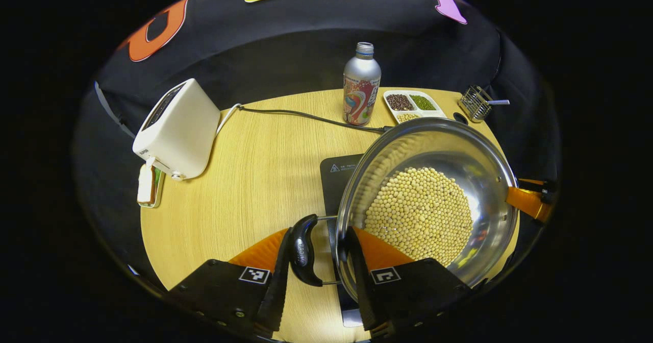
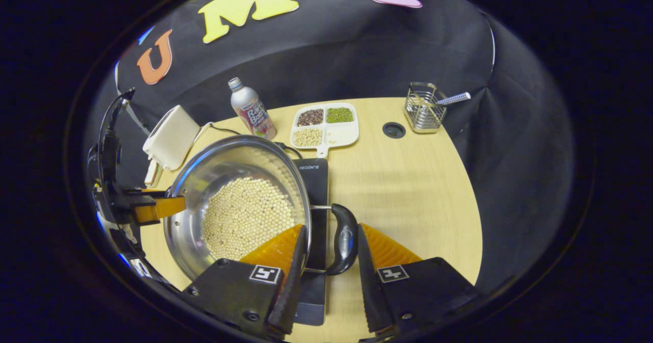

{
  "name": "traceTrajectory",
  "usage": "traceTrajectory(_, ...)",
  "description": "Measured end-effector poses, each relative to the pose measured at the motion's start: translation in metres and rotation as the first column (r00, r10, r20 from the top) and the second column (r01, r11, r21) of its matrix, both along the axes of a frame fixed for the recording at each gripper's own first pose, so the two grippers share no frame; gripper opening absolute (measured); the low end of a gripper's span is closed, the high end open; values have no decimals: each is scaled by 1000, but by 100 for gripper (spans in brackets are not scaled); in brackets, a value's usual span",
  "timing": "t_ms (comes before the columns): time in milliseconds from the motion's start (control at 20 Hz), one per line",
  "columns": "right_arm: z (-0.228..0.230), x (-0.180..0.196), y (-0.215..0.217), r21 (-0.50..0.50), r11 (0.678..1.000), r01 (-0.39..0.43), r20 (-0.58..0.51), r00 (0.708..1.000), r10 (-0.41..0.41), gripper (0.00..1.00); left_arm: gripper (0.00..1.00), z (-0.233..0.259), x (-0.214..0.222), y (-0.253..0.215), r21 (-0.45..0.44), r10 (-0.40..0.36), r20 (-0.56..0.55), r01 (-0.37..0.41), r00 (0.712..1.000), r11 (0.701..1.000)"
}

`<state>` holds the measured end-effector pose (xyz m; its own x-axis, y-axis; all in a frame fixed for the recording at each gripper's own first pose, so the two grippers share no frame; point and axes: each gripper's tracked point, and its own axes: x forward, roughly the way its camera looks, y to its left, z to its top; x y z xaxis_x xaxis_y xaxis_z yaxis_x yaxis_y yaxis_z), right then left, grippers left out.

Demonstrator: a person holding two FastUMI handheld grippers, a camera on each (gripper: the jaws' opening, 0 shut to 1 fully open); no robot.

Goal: First push the handle of the pot to place it horizontally, then grasp the pot with both hands and set it on the induction cooktop.

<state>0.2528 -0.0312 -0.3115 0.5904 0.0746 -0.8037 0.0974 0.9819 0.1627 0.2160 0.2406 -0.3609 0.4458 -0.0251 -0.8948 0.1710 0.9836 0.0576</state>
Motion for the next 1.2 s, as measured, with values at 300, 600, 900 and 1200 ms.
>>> traceTrajectory(300, -4, 0, -5, -18, 1000, -14, 65, 998, 15, 54, 57, -3, 6, -3, 10, -24, 35, 24, 999, 1000)
traceTrajectory(600, -7, 2, -5, -15, 1000, -15, 74, 997, 16, 55, 58, -2, 4, -1, 1, -27, 56, 27, 998, 1000)
traceTrajectory(900, -9, -5, -5, -27, 999, -20, 68, 997, 22, 73, 72, 7, 8, 3, -11, -50, 116, 51, 992, 999)
traceTrajectory(1200, 21, -10, -3, -116, 993, -30, 216, 975, 55, 92, 97, 39, 1, 17, 36, -46, 302, 37, 952, 999)
